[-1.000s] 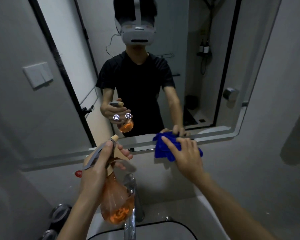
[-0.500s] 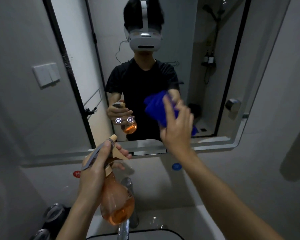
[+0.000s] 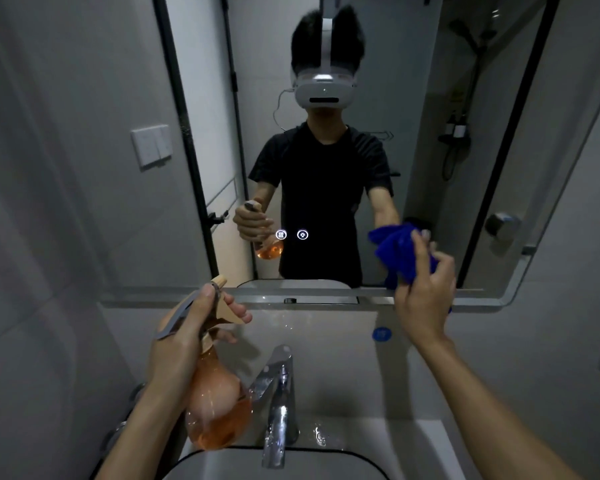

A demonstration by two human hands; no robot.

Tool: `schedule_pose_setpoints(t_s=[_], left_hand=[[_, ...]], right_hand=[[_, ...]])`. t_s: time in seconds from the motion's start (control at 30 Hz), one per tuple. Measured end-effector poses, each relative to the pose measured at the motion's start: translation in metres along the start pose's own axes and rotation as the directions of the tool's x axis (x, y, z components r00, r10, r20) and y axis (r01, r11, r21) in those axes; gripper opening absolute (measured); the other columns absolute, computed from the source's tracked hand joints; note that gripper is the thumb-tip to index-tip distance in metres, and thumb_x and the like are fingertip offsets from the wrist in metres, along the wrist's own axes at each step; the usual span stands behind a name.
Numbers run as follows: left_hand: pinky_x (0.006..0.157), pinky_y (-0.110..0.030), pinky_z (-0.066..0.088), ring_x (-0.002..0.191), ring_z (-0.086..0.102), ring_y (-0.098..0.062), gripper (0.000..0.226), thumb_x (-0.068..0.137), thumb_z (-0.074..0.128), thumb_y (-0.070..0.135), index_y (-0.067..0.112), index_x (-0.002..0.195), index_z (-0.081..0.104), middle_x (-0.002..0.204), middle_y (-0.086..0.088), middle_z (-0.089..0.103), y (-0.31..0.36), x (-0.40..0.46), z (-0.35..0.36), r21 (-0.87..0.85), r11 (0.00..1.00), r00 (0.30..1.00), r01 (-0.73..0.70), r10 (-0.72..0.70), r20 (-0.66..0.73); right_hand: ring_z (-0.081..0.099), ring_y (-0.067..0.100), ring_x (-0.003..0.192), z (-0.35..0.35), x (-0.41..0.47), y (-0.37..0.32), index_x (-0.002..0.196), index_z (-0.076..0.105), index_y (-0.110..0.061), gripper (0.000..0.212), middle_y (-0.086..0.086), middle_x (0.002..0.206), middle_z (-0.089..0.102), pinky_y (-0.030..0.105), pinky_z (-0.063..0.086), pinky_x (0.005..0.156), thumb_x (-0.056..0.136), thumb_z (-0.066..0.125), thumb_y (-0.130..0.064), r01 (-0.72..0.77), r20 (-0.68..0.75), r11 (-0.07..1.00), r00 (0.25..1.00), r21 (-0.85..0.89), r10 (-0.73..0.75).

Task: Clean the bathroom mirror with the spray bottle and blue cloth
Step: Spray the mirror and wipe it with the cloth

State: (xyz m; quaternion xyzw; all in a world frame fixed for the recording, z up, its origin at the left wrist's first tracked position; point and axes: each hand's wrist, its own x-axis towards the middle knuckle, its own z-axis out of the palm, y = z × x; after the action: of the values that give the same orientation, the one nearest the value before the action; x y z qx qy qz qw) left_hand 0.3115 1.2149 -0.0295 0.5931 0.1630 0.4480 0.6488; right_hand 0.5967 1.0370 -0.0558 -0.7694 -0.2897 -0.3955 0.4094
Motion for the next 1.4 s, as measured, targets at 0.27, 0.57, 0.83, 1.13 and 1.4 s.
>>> schedule_pose_setpoints(t_s=[0.27, 0.57, 0.83, 1.13, 1.4], left_hand=[[0.055, -0.031, 0.058, 0.085, 0.074, -0.041, 0.046, 0.087, 0.068, 0.056, 0.011, 0.091, 0.076, 0.088, -0.024, 0.074, 0.016, 0.008, -0.037, -0.045, 0.999, 1.0, -0.018, 0.019, 0.015], [0.057, -0.037, 0.058, 0.086, 0.073, -0.043, 0.052, 0.086, 0.067, 0.06, 0.009, 0.094, 0.075, 0.088, -0.025, 0.074, 0.028, 0.022, -0.081, -0.05, 0.998, 0.997, -0.031, 0.034, 0.067], [0.054, -0.035, 0.057, 0.085, 0.074, -0.036, 0.036, 0.092, 0.063, 0.048, 0.014, 0.09, 0.077, 0.087, -0.021, 0.075, 0.031, 0.035, -0.072, -0.054, 0.998, 0.986, -0.016, 0.025, 0.167], [0.078, -0.048, 0.056, 0.096, 0.072, -0.041, 0.041, 0.086, 0.07, 0.054, 0.015, 0.093, 0.078, 0.094, -0.024, 0.075, 0.015, 0.041, -0.067, -0.096, 0.993, 0.991, 0.068, -0.057, 0.119], [0.067, -0.035, 0.06, 0.096, 0.072, -0.04, 0.045, 0.088, 0.068, 0.056, 0.013, 0.098, 0.076, 0.095, -0.023, 0.075, 0.004, 0.052, -0.076, -0.069, 0.995, 0.993, 0.079, -0.073, 0.088]], right_hand=[[0.052, 0.036, 0.096, -0.021, 0.062, -0.047, 0.148, 0.034, -0.033, 0.069, 0.02, 0.117, 0.043, 0.05, 0.049, 0.078, 0.087, 0.057, -0.009, -0.054, -0.127, 0.994, 0.99, 0.096, 0.066], [0.051, 0.038, 0.093, 0.017, 0.014, -0.051, 0.14, 0.037, -0.019, 0.069, 0.022, 0.113, 0.041, 0.042, 0.045, 0.082, 0.08, 0.063, 0.004, -0.186, -0.082, 0.977, 0.977, 0.107, 0.195], [0.055, 0.02, 0.107, 0.086, -0.079, -0.112, 0.133, 0.044, -0.03, 0.05, 0.005, 0.128, 0.044, 0.037, 0.048, 0.092, 0.09, 0.062, -0.011, -0.205, 0.144, 0.976, 0.971, 0.078, 0.193], [0.052, 0.031, 0.083, 0.116, -0.071, -0.176, 0.137, 0.044, -0.025, 0.078, 0.013, 0.109, 0.048, 0.04, 0.049, 0.065, 0.07, 0.08, -0.01, 0.299, 0.313, 0.954, 0.908, -0.022, -0.277], [0.05, 0.027, 0.09, 0.063, -0.037, -0.063, 0.142, 0.038, -0.022, 0.064, 0.015, 0.116, 0.043, 0.038, 0.046, 0.075, 0.081, 0.051, -0.006, -0.175, -0.089, 0.984, 0.98, 0.028, 0.177]])
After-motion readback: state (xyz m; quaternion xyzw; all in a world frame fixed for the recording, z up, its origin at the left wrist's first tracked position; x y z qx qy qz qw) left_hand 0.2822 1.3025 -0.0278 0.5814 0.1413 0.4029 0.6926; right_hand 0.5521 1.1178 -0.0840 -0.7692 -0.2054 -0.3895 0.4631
